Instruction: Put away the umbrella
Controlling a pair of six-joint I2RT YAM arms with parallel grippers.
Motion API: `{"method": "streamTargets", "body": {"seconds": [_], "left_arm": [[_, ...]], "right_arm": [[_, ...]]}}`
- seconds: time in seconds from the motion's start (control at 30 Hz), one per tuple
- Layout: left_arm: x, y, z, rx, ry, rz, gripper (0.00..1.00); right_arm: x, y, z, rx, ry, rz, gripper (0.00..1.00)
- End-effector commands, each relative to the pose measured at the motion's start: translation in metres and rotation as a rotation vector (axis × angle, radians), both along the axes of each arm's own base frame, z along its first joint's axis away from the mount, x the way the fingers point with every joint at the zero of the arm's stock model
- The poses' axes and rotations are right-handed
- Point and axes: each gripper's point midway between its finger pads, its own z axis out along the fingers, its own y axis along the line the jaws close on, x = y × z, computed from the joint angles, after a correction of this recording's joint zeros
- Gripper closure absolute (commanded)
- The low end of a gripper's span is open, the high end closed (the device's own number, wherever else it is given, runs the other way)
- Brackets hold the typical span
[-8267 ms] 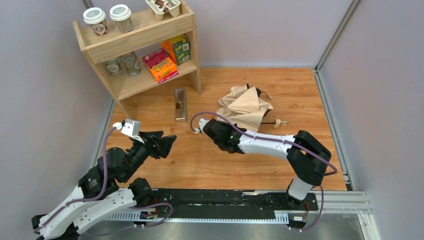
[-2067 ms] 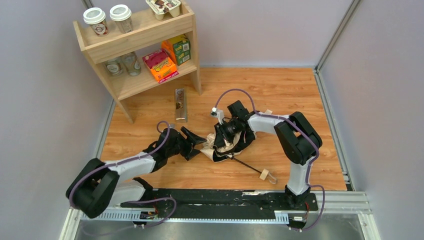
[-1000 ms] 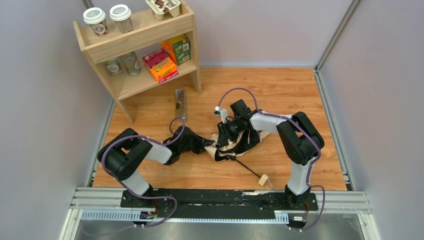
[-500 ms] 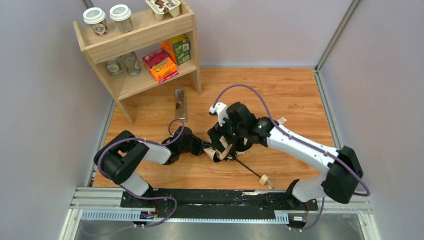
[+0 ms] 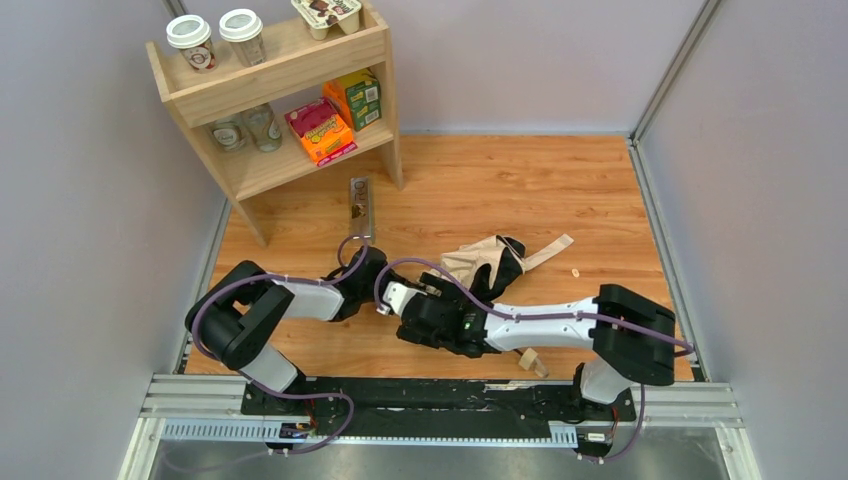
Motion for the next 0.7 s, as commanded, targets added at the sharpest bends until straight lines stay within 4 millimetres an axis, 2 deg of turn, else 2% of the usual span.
{"method": "streamTargets", "body": {"seconds": [0.0,0.13,0.2,0.23,0.3,0.37,0.5,0.6,0.63,0.67], "left_arm": [[-0.030,0.022,-0.032,0.112,0.166,-0.021,1.00],[-0.032,0.021,-0.032,0.102,0.182,-0.033,1.00],[-0.032,0.022,-0.032,0.106,0.184,-0.032,1.00],[-0.032,0.023,-0.031,0.108,0.184,-0.031,1.00],[-0.030,0.027,-0.031,0.114,0.179,-0.030,1.00],[-0.026,0.030,-0.029,0.115,0.163,-0.029,1.00],[-0.017,0.033,-0.023,0.112,0.125,-0.035,1.00],[-0.005,0.036,-0.014,0.112,0.056,-0.050,0.99],[-0.003,0.037,-0.011,0.122,0.021,-0.070,0.91],[0.004,0.040,-0.004,0.117,-0.014,-0.066,0.79]], "right_arm": [[0.034,0.002,0.003,-0.010,-0.130,-0.094,0.00],[0.053,-0.012,-0.016,-0.041,-0.091,-0.217,0.00],[0.058,-0.016,-0.024,-0.033,-0.050,-0.258,0.06],[0.059,-0.019,-0.030,-0.025,-0.015,-0.269,0.11],[0.056,-0.021,-0.041,0.007,0.072,-0.279,0.35],[0.053,-0.023,-0.049,0.035,0.149,-0.274,0.52],[0.048,-0.030,-0.069,0.058,0.287,-0.264,0.74],[0.037,-0.028,-0.082,0.105,0.421,-0.231,0.92],[0.034,-0.025,-0.084,0.133,0.465,-0.217,0.97],[0.029,-0.022,-0.085,0.160,0.512,-0.198,1.00]]}}
